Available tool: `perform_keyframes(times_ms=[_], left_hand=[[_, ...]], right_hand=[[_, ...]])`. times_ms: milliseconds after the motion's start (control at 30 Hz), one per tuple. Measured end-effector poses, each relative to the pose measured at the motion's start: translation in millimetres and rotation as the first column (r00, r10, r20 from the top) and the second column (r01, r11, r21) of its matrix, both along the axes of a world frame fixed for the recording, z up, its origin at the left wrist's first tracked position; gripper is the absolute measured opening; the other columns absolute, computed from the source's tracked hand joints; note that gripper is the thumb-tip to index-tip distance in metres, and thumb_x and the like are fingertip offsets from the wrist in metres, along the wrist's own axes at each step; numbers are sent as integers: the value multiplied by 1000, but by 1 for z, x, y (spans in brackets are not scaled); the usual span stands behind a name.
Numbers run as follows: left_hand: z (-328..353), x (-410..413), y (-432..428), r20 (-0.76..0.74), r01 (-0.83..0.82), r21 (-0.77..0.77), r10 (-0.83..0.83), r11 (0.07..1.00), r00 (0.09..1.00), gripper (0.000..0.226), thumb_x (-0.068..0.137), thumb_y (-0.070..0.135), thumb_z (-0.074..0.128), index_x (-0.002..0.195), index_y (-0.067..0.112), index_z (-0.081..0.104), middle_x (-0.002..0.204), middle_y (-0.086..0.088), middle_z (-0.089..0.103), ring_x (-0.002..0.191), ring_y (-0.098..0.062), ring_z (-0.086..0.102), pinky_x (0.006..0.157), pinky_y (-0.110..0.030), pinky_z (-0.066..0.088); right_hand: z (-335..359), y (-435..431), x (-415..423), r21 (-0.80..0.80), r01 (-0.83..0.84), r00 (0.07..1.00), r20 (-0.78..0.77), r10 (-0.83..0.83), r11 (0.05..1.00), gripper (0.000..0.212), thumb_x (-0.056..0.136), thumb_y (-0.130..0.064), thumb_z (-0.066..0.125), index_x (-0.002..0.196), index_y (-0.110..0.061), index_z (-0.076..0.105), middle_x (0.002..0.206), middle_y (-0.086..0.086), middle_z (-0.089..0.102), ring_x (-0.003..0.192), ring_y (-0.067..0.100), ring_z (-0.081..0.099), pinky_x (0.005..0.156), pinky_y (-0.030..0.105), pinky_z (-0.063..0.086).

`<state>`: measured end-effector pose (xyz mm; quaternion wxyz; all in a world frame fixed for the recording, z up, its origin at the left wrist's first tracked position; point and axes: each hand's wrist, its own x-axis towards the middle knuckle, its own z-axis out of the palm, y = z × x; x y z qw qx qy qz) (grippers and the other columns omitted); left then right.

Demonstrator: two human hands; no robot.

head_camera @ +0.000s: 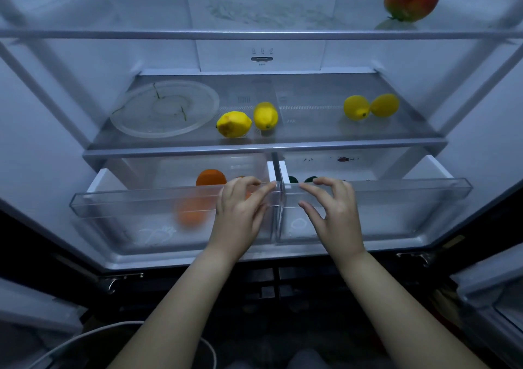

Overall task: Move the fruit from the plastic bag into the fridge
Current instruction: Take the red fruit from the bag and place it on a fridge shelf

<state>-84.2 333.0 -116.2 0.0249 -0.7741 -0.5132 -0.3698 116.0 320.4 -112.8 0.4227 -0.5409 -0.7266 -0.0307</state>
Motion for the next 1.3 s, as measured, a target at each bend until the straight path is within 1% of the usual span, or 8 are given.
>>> perform_keyframes(times_ms=[567, 700, 833, 933, 1000, 1067, 1167, 1300], left_hand=[[-1, 3, 57, 4, -68, 35, 68, 997, 998, 41, 82, 20, 67, 121, 30, 62, 109, -1, 59, 102, -21, 45, 90, -33, 32], [-4, 4, 63, 4, -75, 40, 75, 996, 997, 42, 82, 19, 67, 123, 29, 61, 108, -3, 60, 100, -21, 45, 89, -34, 33], [-1, 3, 64, -12, -70, 47, 70, 996, 997, 44, 83, 19, 67, 125, 28, 60, 108, -4, 59, 100, -21, 45, 89, -33, 33], [-5, 2, 59, -98, -77, 84, 85, 993, 992, 52, 85, 21, 62, 136, 21, 49, 122, -6, 50, 113, -25, 43, 106, -38, 29], [-15, -1, 47, -171, -81, 135, 104, 987, 980, 54, 87, 20, 57, 140, 17, 44, 134, -8, 39, 125, -28, 37, 114, -44, 22], [-28, -4, 35, -218, -113, 152, 145, 982, 965, 54, 87, 20, 56, 140, 18, 45, 138, -10, 35, 129, -30, 34, 114, -47, 22], [-43, -6, 27, -235, -187, 93, 204, 978, 950, 57, 88, 24, 53, 143, 19, 39, 137, -12, 32, 128, -33, 34, 110, -52, 28], [-44, -3, 25, -247, -208, 55, 215, 977, 945, 60, 88, 26, 52, 145, 19, 35, 138, -13, 30, 130, -35, 31, 110, -52, 28]], right_hand=[[-5, 73, -3, 53, 4, 1000, -18, -3, 999, 29, 84, -18, 70, 113, -18, 68, 108, 8, 56, 103, 20, 48, 93, 29, 40], [-7, 75, -2, 60, 14, 1000, -4, -14, 998, 30, 84, -18, 71, 114, -17, 68, 108, 11, 54, 102, 20, 47, 92, 25, 37], [-5, 78, -1, 49, 2, 1000, 7, -2, 999, 31, 84, -17, 70, 115, -16, 67, 107, 10, 55, 100, 21, 47, 90, 29, 40], [-7, 71, -1, 29, -5, 999, 41, 4, 1000, 34, 87, -15, 66, 121, -14, 62, 116, 11, 53, 110, 25, 46, 98, 38, 40], [-13, 58, 1, 44, -11, 997, 75, 8, 999, 34, 88, -13, 63, 122, -12, 60, 124, 12, 49, 118, 27, 44, 104, 36, 36], [-21, 46, 3, 43, -18, 993, 120, 13, 999, 37, 88, -13, 60, 125, -12, 58, 128, 11, 46, 121, 29, 43, 105, 34, 34], [-32, 38, 4, -30, 4, 982, 186, 1, 1000, 48, 87, -16, 60, 134, -14, 50, 136, 11, 39, 127, 28, 37, 107, 37, 32], [-38, 38, 2, -92, 44, 967, 253, -20, 995, 60, 86, -17, 61, 142, -13, 40, 143, 12, 30, 134, 31, 30, 109, 42, 32]])
